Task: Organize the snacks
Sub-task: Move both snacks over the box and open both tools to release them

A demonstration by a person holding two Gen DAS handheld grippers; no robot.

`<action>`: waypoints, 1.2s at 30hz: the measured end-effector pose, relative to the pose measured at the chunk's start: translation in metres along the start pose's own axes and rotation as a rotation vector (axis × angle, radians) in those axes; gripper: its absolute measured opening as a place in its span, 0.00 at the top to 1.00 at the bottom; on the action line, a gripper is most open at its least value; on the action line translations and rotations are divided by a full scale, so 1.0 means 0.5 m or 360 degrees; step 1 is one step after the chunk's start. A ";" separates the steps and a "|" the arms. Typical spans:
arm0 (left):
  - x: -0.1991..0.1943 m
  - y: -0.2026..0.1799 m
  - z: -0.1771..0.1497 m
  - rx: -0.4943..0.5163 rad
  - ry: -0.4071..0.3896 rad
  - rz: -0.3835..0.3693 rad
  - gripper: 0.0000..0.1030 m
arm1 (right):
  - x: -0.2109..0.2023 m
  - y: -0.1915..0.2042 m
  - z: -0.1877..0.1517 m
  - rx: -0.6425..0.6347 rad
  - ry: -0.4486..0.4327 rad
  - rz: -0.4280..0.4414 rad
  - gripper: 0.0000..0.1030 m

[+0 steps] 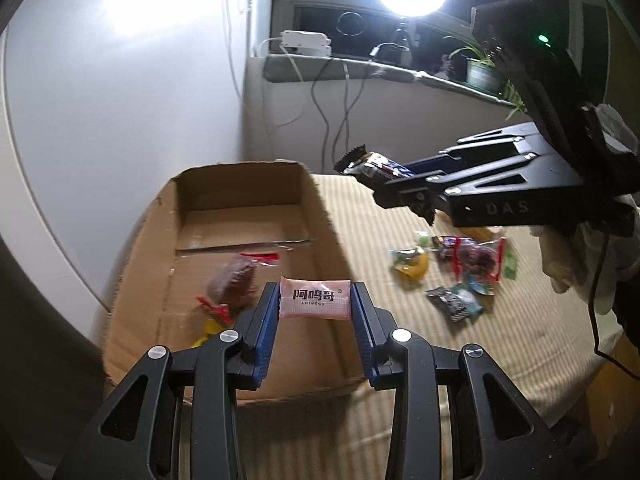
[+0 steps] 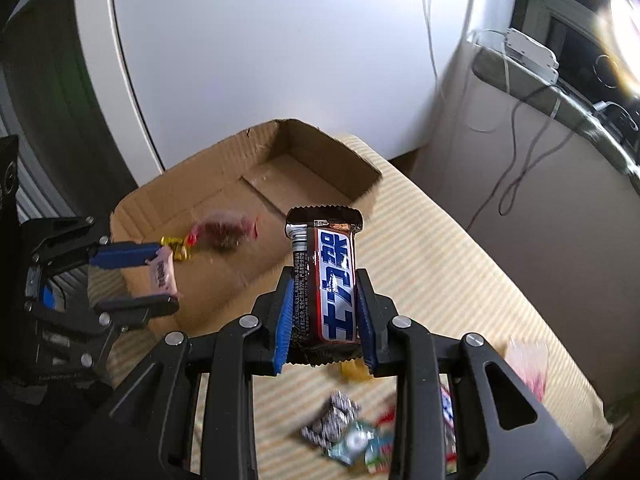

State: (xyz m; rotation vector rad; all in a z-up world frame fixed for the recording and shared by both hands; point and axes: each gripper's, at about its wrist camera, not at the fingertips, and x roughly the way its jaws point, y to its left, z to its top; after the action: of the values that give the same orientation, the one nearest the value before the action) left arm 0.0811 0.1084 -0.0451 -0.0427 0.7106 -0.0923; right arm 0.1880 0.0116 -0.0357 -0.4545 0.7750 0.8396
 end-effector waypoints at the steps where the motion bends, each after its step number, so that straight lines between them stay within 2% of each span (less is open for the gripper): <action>1: 0.002 0.008 0.000 -0.0010 0.0002 0.0006 0.67 | 0.014 0.002 0.013 -0.0005 0.0003 0.0006 0.72; 14: 0.039 0.057 0.006 -0.0074 0.0030 0.0044 0.67 | 0.121 0.014 0.093 -0.0028 0.0034 0.0073 0.72; 23: 0.057 0.069 0.007 -0.0091 0.0052 0.0047 0.67 | 0.162 0.025 0.111 -0.0051 0.0065 0.0112 0.72; 27: 0.060 0.074 0.007 -0.0104 0.0053 0.0060 0.63 | 0.164 0.027 0.113 -0.0055 0.0056 0.0107 0.71; 29: 0.061 0.077 0.008 -0.0117 0.0061 0.0067 0.54 | 0.162 0.025 0.113 -0.0051 0.0047 0.0104 0.68; 30: 0.061 0.078 0.009 -0.0124 0.0061 0.0072 0.45 | 0.160 0.025 0.114 -0.0049 0.0041 0.0101 0.58; 31: 0.060 0.078 0.009 -0.0126 0.0060 0.0077 0.39 | 0.157 0.025 0.115 -0.0046 0.0031 0.0097 0.43; 33: 0.057 0.078 0.009 -0.0125 0.0053 0.0080 0.39 | 0.147 0.024 0.117 -0.0040 -0.0007 0.0078 0.33; 36: 0.051 0.074 0.012 -0.0126 0.0043 0.0080 0.39 | 0.134 0.023 0.118 -0.0039 -0.0022 0.0073 0.32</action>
State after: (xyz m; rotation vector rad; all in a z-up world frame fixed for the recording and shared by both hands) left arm 0.1070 0.1429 -0.0600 -0.0996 0.7418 -0.0164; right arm 0.2324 0.0889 -0.0495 -0.4537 0.7655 0.8946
